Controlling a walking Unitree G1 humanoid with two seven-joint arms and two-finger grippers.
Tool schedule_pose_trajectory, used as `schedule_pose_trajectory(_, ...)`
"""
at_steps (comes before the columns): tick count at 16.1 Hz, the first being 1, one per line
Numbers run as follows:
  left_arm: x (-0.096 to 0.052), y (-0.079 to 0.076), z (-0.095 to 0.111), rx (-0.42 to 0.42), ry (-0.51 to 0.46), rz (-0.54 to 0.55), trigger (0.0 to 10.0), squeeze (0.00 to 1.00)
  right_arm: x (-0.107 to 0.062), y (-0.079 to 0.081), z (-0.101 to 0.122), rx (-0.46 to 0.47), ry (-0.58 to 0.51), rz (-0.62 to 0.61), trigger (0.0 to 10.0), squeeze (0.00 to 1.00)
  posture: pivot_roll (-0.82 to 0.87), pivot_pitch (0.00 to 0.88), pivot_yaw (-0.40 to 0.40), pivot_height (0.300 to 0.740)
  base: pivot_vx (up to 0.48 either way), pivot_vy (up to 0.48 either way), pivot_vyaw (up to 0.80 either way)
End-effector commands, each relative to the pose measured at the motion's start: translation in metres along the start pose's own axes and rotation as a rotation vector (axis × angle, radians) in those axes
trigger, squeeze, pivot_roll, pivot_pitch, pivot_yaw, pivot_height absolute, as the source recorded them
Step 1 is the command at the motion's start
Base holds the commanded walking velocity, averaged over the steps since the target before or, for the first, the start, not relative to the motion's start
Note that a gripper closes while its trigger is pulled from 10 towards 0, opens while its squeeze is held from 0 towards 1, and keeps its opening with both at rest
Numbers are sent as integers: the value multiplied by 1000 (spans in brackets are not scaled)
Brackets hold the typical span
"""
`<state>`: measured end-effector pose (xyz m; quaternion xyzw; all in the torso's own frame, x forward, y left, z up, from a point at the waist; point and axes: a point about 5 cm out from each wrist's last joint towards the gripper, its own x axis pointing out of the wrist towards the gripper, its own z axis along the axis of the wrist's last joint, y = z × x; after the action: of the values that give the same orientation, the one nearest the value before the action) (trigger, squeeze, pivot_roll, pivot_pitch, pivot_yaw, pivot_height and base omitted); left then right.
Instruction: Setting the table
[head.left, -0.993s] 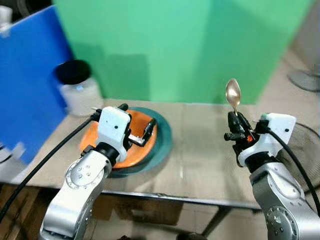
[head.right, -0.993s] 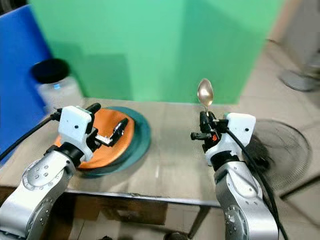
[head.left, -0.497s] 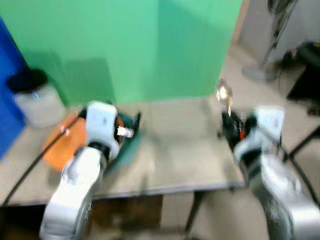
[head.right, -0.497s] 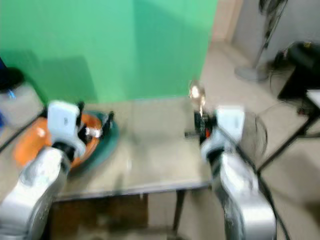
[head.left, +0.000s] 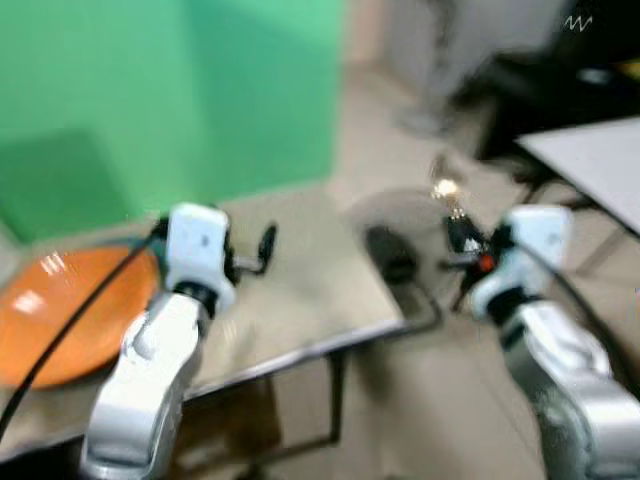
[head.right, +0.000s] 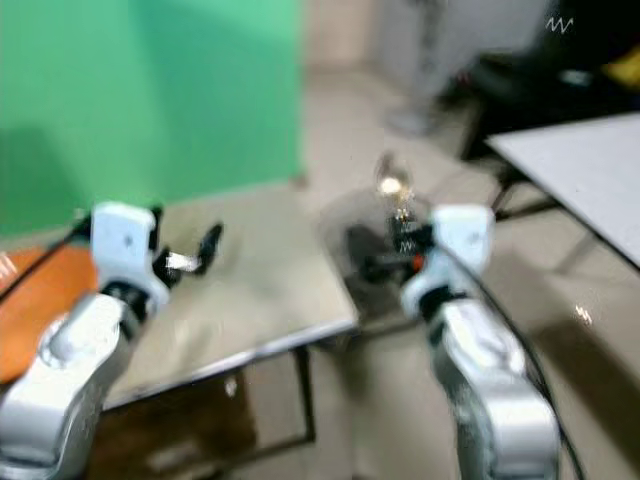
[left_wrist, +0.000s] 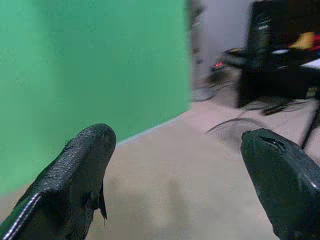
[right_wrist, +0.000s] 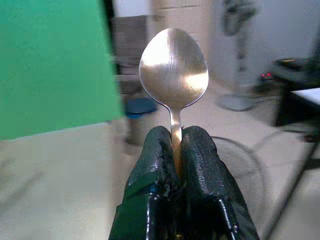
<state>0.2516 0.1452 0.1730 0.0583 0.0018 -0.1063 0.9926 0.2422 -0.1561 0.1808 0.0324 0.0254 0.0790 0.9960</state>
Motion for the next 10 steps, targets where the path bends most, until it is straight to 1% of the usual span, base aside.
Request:
schedule_pose_trajectory(1, 2, 5, 0, 8, 0, 14, 10000, 0, 2, 4, -1, 3, 2, 17, 10000, 0, 118, 0, 14, 740, 0, 0, -800)
schedule_pose_trajectory(2, 3, 5, 0, 3, -2, 13, 10000, 0, 0, 2, -3, 0, 1, -3, 10000, 0, 121, 0, 12, 740, 0, 0, -800)
schedule_pose_trajectory(3, 2, 7, 0, -5, -1, 29, 10000, 0, 0, -3, -5, -8, -12, -67, 10000, 0, 122, 0, 13, 740, 0, 0, -800)
schedule_pose_trajectory(4, 2, 8, 0, -9, 1, 35, 10000, 0, 0, -4, -6, -6, -13, -85, 10000, 0, 122, 0, 13, 740, 0, 0, -800)
schedule_pose_trajectory(5, 2, 10, -1, -14, 1, 36, 10000, 0, -1, -5, -15, 51, 44, -81, 10000, 0, 124, 0, 21, 740, 0, 0, -800)
schedule_pose_trajectory(7, 2, 9, -5, -26, 11, 37, 10000, 0, -5, -9, -23, 22, 76, -84, 10000, 0, 122, 0, 29, 740, 0, 0, -800)
schedule_pose_trajectory(9, 0, 7, -5, -8, 13, 11, 10000, 0, -10, -12, -26, 18, 84, -96, 10000, 0, 126, 0, 20, 740, 0, 0, 0)
schedule_pose_trajectory(10, -1, 10, -7, -11, 17, 26, 10000, 0, -12, -13, -27, 20, 89, -99, 10000, 0, 126, 0, 20, 740, 0, 0, 0)
